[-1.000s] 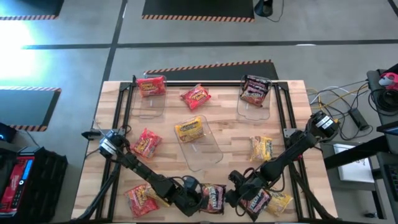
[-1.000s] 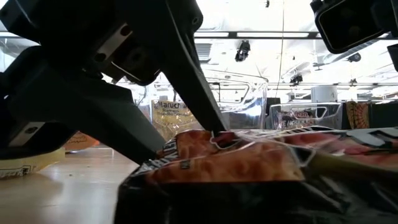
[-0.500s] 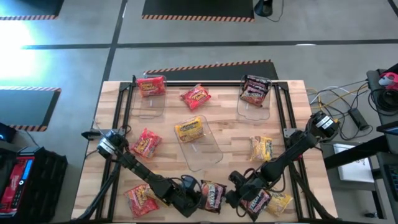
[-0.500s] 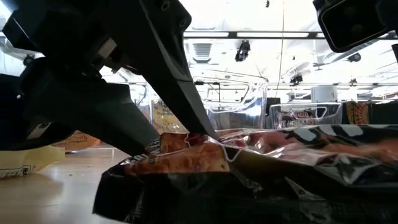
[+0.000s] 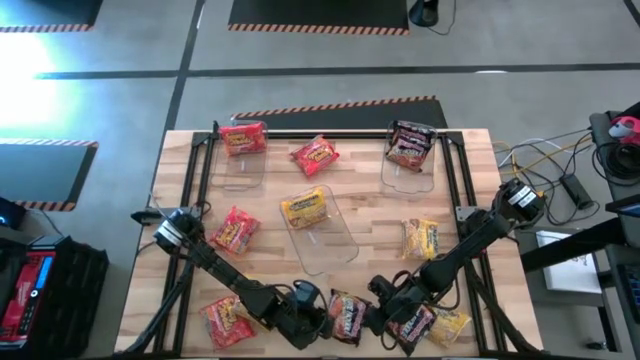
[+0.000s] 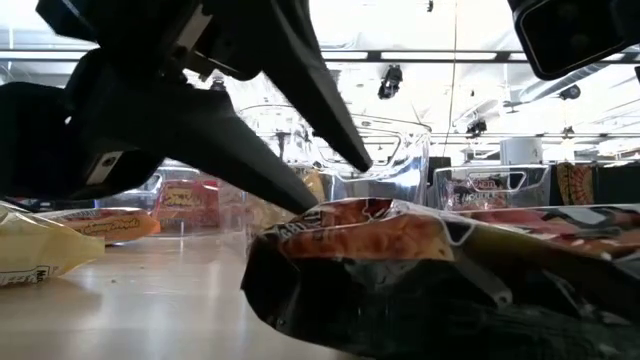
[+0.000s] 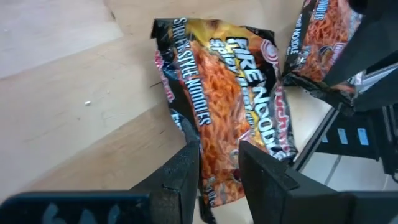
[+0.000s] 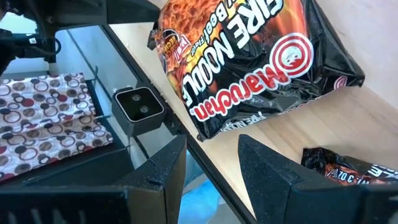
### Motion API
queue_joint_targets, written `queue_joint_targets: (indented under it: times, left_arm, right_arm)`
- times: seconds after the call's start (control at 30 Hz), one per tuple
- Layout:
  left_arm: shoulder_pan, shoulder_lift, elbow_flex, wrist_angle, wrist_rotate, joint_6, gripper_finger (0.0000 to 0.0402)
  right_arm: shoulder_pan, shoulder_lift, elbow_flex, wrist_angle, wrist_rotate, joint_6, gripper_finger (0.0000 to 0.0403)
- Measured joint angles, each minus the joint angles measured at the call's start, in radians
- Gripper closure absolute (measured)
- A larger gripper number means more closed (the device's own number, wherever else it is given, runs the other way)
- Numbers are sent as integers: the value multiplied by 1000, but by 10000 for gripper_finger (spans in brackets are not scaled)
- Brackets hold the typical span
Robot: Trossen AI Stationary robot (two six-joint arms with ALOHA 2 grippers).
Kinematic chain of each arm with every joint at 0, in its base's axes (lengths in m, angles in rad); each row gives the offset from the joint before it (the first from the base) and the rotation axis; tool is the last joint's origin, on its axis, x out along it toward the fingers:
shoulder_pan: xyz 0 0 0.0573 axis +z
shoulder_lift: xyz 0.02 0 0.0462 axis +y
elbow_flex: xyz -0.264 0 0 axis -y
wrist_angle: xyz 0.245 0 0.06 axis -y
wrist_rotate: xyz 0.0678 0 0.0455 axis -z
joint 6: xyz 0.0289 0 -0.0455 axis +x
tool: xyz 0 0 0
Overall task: Sort Maruchan noodles
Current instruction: Put the left black noodle pack into the top right transparent bin
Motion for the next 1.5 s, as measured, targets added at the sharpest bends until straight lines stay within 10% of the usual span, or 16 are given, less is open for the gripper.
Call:
queue_joint_targets:
  times: [1.5]
  left_arm:
    - [14,51,-3,-35,63,26,306]
  right_arm:
    - [19,16,-1,-23,65,66,268]
